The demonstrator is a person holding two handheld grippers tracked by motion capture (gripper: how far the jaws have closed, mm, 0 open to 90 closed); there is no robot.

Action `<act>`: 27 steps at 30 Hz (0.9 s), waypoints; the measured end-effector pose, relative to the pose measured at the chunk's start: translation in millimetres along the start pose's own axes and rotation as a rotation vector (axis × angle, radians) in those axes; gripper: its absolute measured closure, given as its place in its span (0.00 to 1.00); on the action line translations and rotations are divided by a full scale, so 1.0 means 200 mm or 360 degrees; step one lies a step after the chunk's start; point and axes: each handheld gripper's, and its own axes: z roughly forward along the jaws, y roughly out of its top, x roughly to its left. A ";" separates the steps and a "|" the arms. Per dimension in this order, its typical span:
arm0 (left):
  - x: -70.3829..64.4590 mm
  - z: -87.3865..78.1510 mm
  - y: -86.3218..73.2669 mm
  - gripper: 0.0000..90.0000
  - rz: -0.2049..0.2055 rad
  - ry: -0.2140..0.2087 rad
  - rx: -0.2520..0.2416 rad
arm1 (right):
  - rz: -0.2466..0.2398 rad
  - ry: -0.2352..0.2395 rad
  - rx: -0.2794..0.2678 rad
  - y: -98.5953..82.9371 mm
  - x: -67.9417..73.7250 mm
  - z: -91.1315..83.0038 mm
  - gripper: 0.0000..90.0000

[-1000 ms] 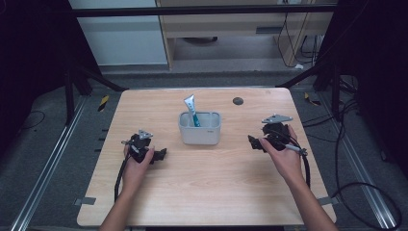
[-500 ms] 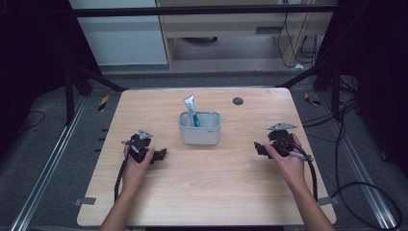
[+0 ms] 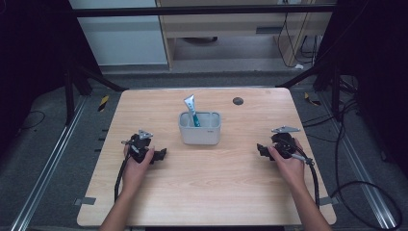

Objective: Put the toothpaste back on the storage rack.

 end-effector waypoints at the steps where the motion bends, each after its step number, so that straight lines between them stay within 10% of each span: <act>1: 0.00 0.00 0.00 0.00 -0.0001 0.0000 0.0000 | 0.0011 0.0008 0.0002 0.00 0.00 0.00 0.12; 27: 0.00 0.00 0.00 0.00 0.0000 0.0000 0.0000 | 0.0069 -0.0034 0.0015 -0.05 -0.03 0.07 0.12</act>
